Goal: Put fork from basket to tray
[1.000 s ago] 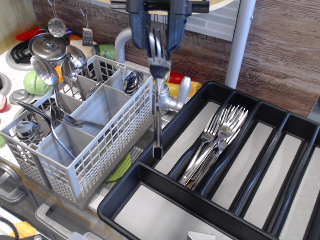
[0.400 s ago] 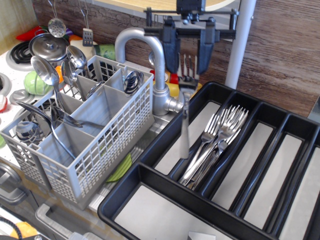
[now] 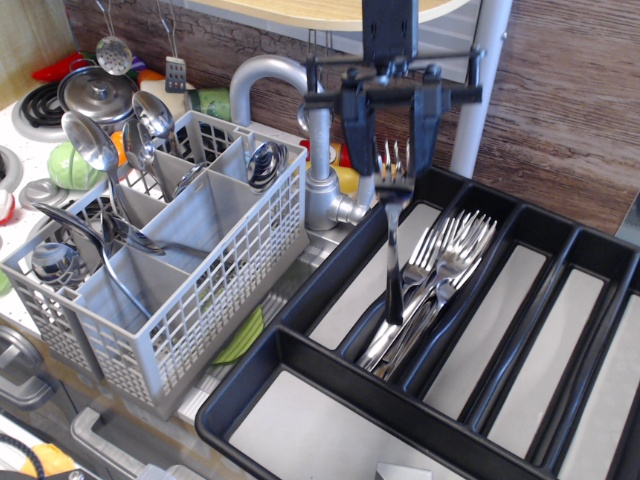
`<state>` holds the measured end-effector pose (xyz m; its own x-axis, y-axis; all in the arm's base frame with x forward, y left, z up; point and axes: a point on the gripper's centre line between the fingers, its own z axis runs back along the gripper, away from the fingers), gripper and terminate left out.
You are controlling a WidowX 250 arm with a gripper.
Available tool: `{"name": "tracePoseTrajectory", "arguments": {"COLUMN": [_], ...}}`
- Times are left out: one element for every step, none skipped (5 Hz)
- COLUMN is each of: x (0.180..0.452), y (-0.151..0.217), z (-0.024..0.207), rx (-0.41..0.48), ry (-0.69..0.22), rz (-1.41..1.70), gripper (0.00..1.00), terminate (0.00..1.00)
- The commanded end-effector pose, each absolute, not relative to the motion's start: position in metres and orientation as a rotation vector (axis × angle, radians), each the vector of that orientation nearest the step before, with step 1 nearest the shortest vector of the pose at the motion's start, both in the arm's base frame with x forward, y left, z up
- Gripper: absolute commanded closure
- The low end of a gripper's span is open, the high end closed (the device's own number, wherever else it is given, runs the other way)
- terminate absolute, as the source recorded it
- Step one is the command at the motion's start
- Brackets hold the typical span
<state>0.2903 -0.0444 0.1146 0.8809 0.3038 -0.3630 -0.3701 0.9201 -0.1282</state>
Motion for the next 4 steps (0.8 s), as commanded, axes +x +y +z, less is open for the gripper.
{"name": "tracePoseTrajectory", "arguments": {"x": [0.292, 0.300, 0.307, 0.307], "y": [-0.048, -0.056, -0.060, -0.060], "z": [0.118, 0.114, 0.110, 0.110], "rx": [-0.212, -0.177, -0.109, -0.109], "ry": [0.324, 0.381, 0.291, 0.291], "rz": [0.307, 0.352, 0.346, 0.346], "gripper": [1.00, 1.00, 0.00, 0.00], "terminate": [0.00, 0.00, 0.00, 0.00]}}
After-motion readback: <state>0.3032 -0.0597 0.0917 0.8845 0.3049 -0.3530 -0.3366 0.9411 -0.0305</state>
